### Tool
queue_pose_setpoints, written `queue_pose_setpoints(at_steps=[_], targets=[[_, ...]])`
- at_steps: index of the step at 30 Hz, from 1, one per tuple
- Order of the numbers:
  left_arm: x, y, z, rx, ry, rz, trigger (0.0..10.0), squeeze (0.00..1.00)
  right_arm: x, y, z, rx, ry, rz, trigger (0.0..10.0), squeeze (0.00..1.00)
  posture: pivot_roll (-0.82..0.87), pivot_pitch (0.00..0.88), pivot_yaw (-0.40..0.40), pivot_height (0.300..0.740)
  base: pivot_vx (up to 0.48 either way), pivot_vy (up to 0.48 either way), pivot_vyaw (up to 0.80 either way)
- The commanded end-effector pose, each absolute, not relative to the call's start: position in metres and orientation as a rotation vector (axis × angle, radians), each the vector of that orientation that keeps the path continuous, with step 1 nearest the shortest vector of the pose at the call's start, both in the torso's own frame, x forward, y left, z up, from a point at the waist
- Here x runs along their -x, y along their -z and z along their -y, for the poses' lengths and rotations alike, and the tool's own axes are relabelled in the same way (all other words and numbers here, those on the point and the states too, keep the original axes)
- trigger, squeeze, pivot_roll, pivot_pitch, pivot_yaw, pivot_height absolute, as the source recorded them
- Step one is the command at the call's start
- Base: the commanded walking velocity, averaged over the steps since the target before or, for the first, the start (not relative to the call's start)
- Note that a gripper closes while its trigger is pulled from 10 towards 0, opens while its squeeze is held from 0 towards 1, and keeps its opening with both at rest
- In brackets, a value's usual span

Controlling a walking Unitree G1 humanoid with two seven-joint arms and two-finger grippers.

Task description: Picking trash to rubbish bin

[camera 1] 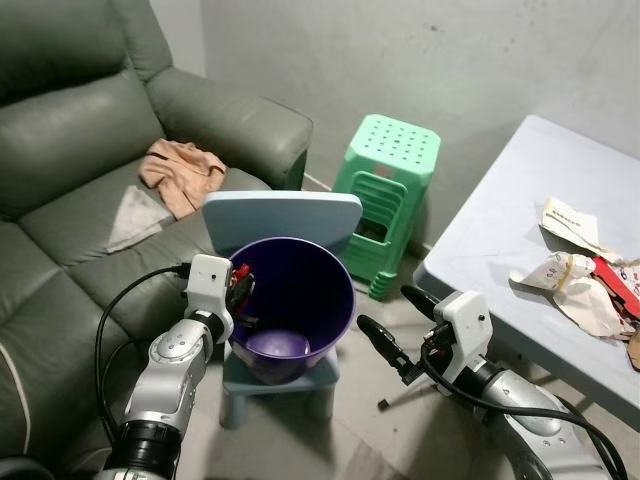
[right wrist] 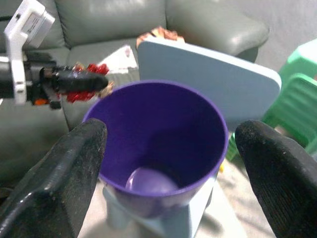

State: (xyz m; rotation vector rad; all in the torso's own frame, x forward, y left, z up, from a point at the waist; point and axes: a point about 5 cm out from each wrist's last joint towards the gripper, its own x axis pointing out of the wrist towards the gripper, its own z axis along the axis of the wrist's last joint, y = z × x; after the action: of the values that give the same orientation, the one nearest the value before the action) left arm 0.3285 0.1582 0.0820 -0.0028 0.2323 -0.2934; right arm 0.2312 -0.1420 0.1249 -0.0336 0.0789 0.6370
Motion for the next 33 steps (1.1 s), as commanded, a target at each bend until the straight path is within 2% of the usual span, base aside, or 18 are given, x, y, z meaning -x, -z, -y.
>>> queue_pose_setpoints(at_steps=[1, 13, 14, 27, 33], targets=[[-0.334, -0.082, -0.155, 0.011, 0.320, -0.232, 10.0, 0.00, -0.227, -0.126, 0.145, 0.043, -0.613, -0.103, 10.0, 0.00, 0.00, 0.254, -0.139, 0.740, 0.000, 0.000, 0.00], [-0.356, -0.093, -0.151, -0.028, 0.391, -0.222, 10.0, 0.00, -0.209, -0.126, 0.143, 0.036, -0.578, -0.153, 10.0, 0.00, -0.06, 0.313, -0.134, 0.740, 0.000, 0.000, 0.00], [-0.360, -0.098, -0.148, -0.028, 0.413, -0.208, 10.0, 1.00, -0.206, -0.127, 0.142, 0.037, -0.577, -0.157, 10.0, 0.00, -0.06, 0.314, -0.132, 0.740, 0.000, 0.000, 0.00], [-0.375, -0.119, -0.136, -0.043, 0.488, -0.153, 10.0, 1.00, -0.197, -0.131, 0.137, -0.003, -0.631, -0.166, 10.0, 0.00, -0.08, 0.305, -0.131, 0.740, 0.000, 0.000, 0.00], [-0.376, -0.120, -0.133, -0.045, 0.502, -0.152, 10.0, 1.00, -0.191, -0.144, 0.129, -0.122, -0.705, -0.128, 10.0, 0.00, -0.09, 0.297, -0.132, 0.740, 0.000, 0.000, 0.00]])
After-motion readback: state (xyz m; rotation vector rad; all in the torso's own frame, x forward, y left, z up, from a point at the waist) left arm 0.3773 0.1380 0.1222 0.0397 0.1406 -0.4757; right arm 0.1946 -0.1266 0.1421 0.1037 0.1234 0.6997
